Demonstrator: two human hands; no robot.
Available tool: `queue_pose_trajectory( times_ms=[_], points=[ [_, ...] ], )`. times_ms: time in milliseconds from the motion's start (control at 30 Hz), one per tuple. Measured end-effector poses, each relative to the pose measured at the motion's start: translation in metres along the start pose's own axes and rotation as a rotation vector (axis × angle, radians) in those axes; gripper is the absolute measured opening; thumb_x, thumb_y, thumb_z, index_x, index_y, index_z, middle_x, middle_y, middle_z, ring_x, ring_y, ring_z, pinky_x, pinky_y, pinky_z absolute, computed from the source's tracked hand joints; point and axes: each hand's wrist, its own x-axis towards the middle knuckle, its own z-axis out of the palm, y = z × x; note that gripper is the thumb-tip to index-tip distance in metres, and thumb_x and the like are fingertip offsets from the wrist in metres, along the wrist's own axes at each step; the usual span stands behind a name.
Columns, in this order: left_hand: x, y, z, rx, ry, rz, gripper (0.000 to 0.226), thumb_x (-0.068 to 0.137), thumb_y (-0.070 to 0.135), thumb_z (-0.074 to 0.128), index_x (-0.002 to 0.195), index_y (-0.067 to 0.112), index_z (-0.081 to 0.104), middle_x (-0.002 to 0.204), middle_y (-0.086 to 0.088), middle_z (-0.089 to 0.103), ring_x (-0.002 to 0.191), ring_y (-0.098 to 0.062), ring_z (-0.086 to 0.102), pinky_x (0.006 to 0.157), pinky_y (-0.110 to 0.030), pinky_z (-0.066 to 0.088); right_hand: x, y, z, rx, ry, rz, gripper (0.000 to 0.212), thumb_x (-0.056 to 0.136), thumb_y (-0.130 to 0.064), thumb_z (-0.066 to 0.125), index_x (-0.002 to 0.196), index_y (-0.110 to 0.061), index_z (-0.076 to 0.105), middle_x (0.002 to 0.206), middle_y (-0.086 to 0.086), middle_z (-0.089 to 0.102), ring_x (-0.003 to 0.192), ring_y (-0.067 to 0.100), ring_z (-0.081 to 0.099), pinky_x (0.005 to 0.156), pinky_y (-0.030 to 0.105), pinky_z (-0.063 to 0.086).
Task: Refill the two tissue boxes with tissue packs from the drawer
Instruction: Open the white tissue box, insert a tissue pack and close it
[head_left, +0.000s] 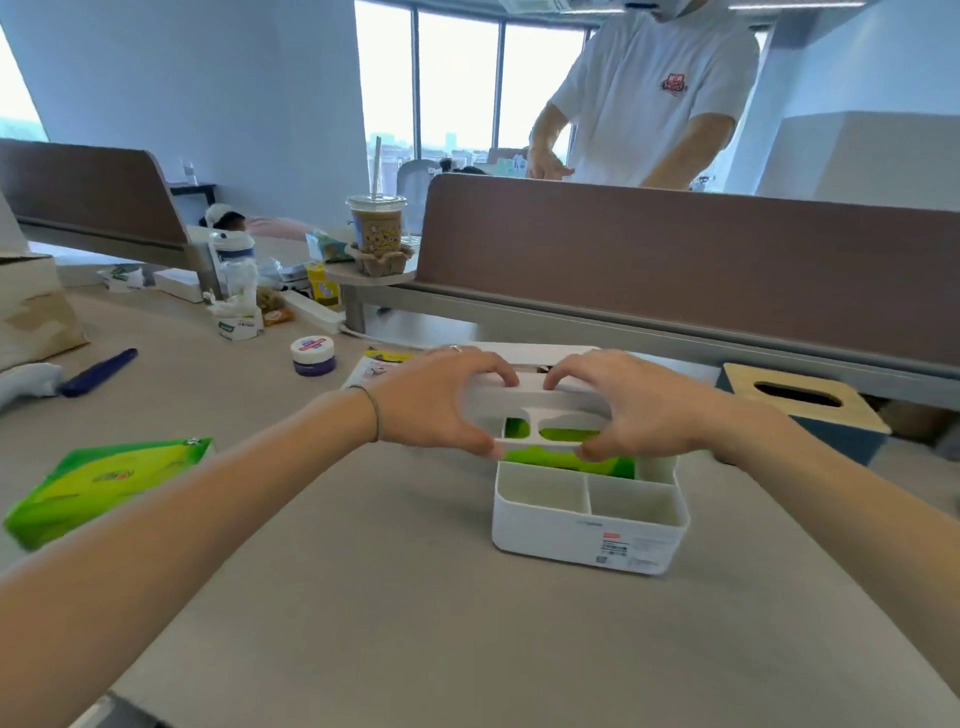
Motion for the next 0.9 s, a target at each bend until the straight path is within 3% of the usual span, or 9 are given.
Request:
queue_pose_trajectory(
  times_ms=[100,267,567,900],
  points=[
    [0.002,0.016,0.015,-0.018,0.008,0.009,0.074,0.067,0.064,0.08,0.131,0.042,0.051,0.134,0.017,0.053,0.116,-0.008,0.046,0.102,-0.033,0.04,-0.024,0.014,0.005,0.021,0.012,0.012,0.074,0.071,-0.049,0.08,0.135,-0.042,0.045,0.137,-0.012,0.049,0.118,0.011,0.046,0.104,0.035,0.044],
    [0.011,0.031,0.036,-0.044,-0.002,0.035,0.074,0.068,0.061,0.081,0.133,0.041,0.052,0.136,0.016,0.052,0.114,-0.005,0.043,0.093,-0.025,0.033,-0.043,0.032,0.015,0.037,0.0,0.039,0.078,0.071,-0.05,0.08,0.139,-0.042,0.043,0.141,-0.014,0.046,0.12,0.009,0.044,0.105,0.035,0.043],
    [0.013,0.037,0.052,-0.042,-0.023,0.046,0.074,0.069,0.058,0.082,0.134,0.039,0.052,0.14,0.016,0.049,0.118,-0.001,0.041,0.098,-0.024,0.033,-0.059,0.045,0.03,0.076,0.023,0.011,0.077,0.075,-0.047,0.079,0.143,-0.042,0.042,0.146,-0.016,0.042,0.127,0.005,0.038,0.105,0.027,0.034],
    [0.011,0.04,0.053,0.001,-0.037,0.077,0.075,0.07,0.059,0.081,0.136,0.038,0.051,0.143,0.015,0.048,0.128,-0.005,0.04,0.105,-0.026,0.032,-0.065,0.047,0.039,0.079,0.046,0.017,0.081,0.074,-0.052,0.08,0.144,-0.044,0.041,0.151,-0.017,0.037,0.134,0.007,0.034,0.113,0.036,0.032]
  ],
)
